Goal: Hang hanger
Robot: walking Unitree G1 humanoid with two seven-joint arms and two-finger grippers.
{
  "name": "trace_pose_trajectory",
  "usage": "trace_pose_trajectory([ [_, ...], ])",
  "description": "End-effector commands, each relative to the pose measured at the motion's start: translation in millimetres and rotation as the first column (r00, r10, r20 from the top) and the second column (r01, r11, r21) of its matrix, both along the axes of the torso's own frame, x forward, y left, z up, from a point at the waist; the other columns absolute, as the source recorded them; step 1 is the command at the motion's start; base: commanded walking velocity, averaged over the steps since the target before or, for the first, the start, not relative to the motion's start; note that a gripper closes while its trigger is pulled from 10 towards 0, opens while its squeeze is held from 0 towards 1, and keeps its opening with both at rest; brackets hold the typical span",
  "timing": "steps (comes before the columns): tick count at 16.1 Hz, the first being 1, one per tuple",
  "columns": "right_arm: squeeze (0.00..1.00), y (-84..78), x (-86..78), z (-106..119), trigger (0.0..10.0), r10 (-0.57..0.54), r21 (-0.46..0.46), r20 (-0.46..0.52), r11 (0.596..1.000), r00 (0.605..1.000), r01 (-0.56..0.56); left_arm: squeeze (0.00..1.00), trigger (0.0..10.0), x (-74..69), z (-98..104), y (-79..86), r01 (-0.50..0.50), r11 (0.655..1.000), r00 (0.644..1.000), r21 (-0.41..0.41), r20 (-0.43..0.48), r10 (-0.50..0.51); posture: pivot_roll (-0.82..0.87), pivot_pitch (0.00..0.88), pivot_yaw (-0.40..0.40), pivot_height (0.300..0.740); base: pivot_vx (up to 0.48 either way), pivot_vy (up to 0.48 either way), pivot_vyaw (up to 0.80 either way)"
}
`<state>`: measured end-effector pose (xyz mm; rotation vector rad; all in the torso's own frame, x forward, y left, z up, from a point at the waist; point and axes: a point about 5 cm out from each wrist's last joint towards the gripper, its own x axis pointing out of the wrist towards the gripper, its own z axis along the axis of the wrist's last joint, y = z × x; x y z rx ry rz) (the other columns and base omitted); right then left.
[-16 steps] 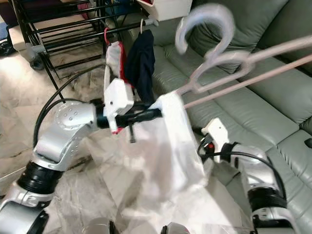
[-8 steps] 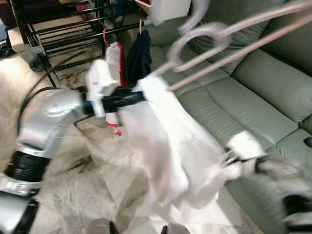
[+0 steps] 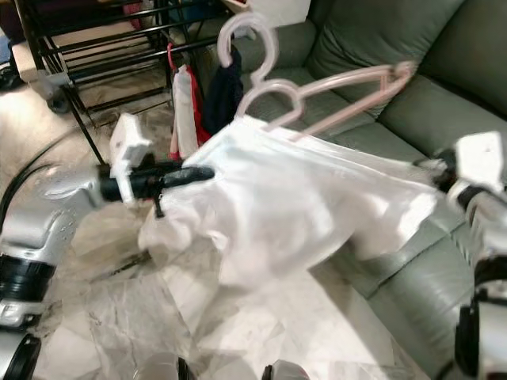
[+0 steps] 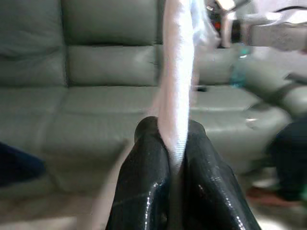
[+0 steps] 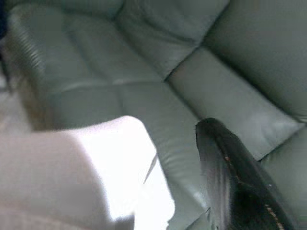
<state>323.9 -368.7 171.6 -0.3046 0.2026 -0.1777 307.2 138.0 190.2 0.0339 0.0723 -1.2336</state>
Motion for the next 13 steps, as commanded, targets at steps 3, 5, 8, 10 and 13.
trace_pose_trajectory([
  [3,0.00,-1.2,6.7,15,0.0,-0.064,0.025,0.103,0.998,0.993,0.062,0.00,0.0,-17.9,-22,13.7,0.062,0.997,0.992,0.038,-0.112,-0.058,-0.01,0.030,-0.034,0.740,0.000,0.000,0.00],
  [5,0.00,10.7,14.8,16,0.0,-0.003,0.023,0.093,1.000,0.996,0.000,0.00,0.0,-22.4,-43,17.5,0.063,0.996,0.984,0.069,-0.168,-0.050,-0.01,0.028,-0.034,0.740,0.000,0.000,0.00],
  [8,0.00,21.4,21.5,14,0.0,0.043,0.005,0.077,0.999,0.996,-0.043,0.00,0.0,-25.1,-64,21.1,0.079,0.975,0.985,0.207,-0.166,-0.045,-0.02,0.026,-0.035,0.740,0.000,0.000,0.00],
  [10,0.00,27.0,26.1,17,0.0,0.059,0.007,0.094,0.998,0.994,-0.060,0.00,0.0,-24.5,-72,20.2,0.094,0.961,0.988,0.259,-0.143,-0.058,-0.02,0.026,-0.035,0.740,0.000,0.000,0.00],
  [13,0.00,36.5,30.7,16,0.0,0.100,-0.028,0.081,0.995,0.992,-0.098,0.00,0.0,-21.3,-76,16.5,0.074,0.960,0.994,0.270,-0.100,-0.049,-0.02,0.022,-0.035,0.740,0.000,0.000,0.00],
])
